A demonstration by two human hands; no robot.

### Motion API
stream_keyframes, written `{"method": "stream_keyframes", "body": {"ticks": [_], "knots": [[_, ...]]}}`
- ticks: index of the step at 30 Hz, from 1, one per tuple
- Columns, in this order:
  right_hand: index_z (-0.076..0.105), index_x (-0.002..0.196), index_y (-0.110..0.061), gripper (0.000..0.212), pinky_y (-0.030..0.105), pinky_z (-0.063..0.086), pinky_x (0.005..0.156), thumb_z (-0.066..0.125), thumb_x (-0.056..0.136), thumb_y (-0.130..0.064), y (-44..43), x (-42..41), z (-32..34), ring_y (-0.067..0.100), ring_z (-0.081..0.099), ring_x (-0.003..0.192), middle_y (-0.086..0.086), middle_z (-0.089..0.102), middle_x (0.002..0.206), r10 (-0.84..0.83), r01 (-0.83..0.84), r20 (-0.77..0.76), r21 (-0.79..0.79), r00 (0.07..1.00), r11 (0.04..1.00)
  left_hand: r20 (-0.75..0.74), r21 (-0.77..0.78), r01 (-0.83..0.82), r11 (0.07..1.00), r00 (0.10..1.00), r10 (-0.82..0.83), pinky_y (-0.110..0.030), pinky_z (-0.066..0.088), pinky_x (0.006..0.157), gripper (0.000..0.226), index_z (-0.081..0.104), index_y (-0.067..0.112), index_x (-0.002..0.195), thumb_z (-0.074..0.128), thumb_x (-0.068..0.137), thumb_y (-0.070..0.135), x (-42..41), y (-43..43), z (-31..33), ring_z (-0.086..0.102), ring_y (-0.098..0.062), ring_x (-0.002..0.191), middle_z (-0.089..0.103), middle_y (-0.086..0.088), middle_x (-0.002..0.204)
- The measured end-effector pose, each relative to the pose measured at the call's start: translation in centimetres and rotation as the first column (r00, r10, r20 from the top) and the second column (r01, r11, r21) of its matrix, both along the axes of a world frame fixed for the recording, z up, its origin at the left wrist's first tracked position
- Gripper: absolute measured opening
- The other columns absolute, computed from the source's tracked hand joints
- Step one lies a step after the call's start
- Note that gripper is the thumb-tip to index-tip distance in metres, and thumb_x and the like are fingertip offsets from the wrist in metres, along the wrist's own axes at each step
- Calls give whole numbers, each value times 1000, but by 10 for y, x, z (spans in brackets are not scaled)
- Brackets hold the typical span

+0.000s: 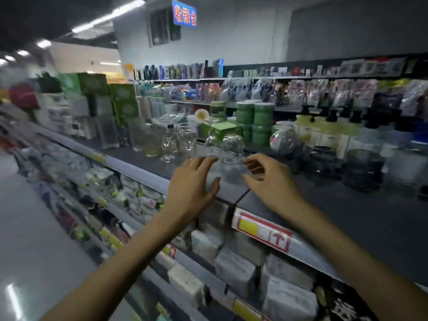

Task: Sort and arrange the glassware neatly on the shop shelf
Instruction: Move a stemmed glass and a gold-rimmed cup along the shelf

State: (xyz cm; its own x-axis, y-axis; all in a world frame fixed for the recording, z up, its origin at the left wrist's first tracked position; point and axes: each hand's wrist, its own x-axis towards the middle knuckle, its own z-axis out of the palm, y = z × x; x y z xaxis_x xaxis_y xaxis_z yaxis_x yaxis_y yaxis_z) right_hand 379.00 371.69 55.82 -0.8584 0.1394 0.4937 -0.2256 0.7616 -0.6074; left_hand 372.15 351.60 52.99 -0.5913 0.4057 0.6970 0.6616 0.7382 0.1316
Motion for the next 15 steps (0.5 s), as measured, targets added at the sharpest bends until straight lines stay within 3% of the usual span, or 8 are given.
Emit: {"method": "stream_keyframes", "body": {"ticks": [2, 4, 8, 12, 15], "knots": [[65, 121, -16, 34, 38, 54, 89, 74, 89, -24, -3, -43, 2, 22, 64, 103, 5, 65, 113, -64, 60, 28, 131, 998, 990, -52, -91, -61, 994, 997, 57, -47, 52, 94, 59, 52, 20, 143, 57, 91, 47, -39, -9, 8, 57, -36, 120, 60, -7, 136], [62, 128, -12, 44, 38, 53, 90, 74, 89, -29, -5, -84, 4, 28, 62, 107, 11, 62, 119, -130, 116, 49, 216, 990, 969, -86, -87, -123, 989, 990, 116, -48, 51, 96, 68, 44, 21, 147, 62, 89, 50, -75, -16, 15, 54, -38, 125, 55, -10, 141], [45, 148, -18, 76, 47, 50, 101, 77, 84, -43, -1, -146, 6, 37, 51, 126, 16, 47, 137, -274, 239, 102, 268, 956, 933, 59, 37, -222, 974, 974, 220, -50, 54, 85, 91, 20, 25, 160, 68, 89, 54, -120, -18, 20, 52, -45, 123, 42, -20, 147], [17, 162, -32, 107, 54, 34, 118, 78, 78, -58, -1, -184, 5, 40, 23, 150, 16, 20, 163, -335, 269, 196, 302, 921, 915, 127, 105, -154, 982, 982, 140, -51, 58, 73, 99, 2, 42, 162, 70, 90, 49, -147, -12, 12, 57, -50, 115, 34, -28, 148], [18, 162, -34, 109, 51, 34, 119, 78, 76, -63, -2, -205, 0, 38, 24, 150, 15, 23, 162, -296, 237, 224, 257, 929, 937, 126, 170, -71, 983, 991, 50, -49, 58, 69, 95, 8, 42, 162, 72, 92, 35, -156, -7, 8, 61, -47, 98, 38, -25, 140]]}}
